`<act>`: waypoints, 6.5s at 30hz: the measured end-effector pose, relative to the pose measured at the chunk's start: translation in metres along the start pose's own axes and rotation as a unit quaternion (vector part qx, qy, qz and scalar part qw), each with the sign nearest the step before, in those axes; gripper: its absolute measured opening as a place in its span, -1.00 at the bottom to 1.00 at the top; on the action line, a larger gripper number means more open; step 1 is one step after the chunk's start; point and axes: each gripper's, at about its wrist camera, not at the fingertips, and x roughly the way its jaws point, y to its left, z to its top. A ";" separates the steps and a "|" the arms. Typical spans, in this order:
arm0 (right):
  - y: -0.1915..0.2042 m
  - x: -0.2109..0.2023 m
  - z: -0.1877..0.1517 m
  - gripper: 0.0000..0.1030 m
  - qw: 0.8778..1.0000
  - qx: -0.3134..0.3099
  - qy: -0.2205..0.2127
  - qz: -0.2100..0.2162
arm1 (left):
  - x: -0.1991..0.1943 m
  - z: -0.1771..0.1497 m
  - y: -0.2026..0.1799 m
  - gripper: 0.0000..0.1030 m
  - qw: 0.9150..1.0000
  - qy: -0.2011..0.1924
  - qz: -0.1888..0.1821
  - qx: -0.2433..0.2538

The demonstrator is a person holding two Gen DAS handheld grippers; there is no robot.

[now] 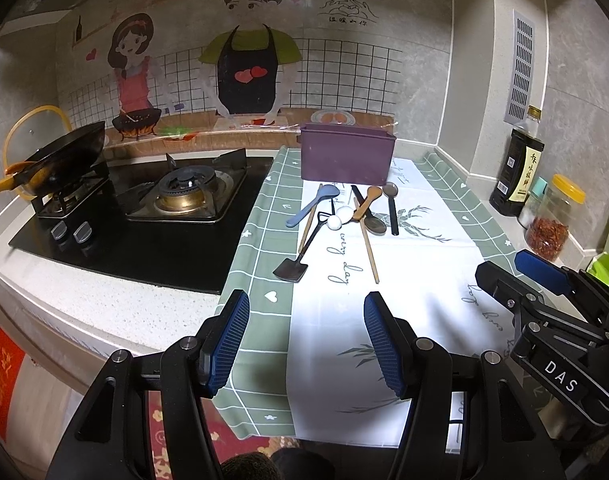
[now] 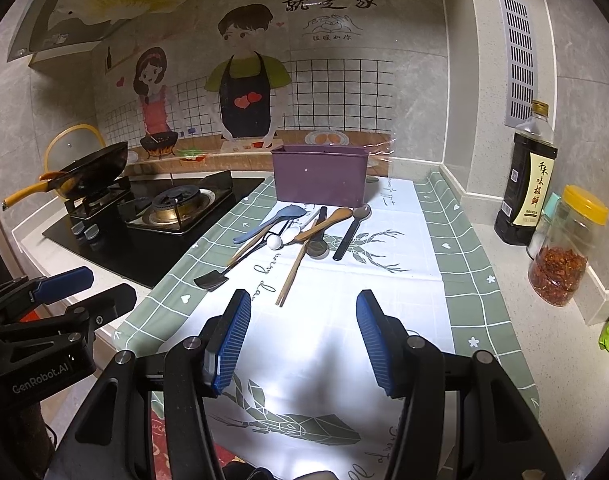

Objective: Organize utensils

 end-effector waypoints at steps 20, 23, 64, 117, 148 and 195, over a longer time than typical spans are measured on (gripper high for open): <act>-0.015 0.020 0.012 0.01 1.000 0.001 0.001 -0.015 | 0.040 0.014 0.006 0.17 0.999 0.030 -0.041 -0.012; -0.024 0.035 0.028 0.01 1.000 -0.009 0.006 -0.022 | 0.059 0.032 0.011 0.17 0.998 0.039 -0.050 -0.009; -0.112 0.313 0.128 -0.39 0.983 0.028 0.183 0.017 | 0.350 0.166 -0.017 0.15 0.967 0.189 -0.138 0.103; -0.096 0.305 0.277 -0.39 0.999 -0.004 -0.038 -0.015 | 0.334 0.309 0.016 -0.43 0.986 -0.028 -0.149 -0.063; -0.100 0.361 0.242 -0.35 0.996 0.033 0.082 0.028 | 0.369 0.269 0.036 -0.40 0.983 0.053 -0.158 -0.078; -0.040 0.371 0.124 -0.35 0.975 0.064 0.213 -0.004 | 0.202 0.101 0.097 -0.07 0.987 0.125 -0.069 -0.073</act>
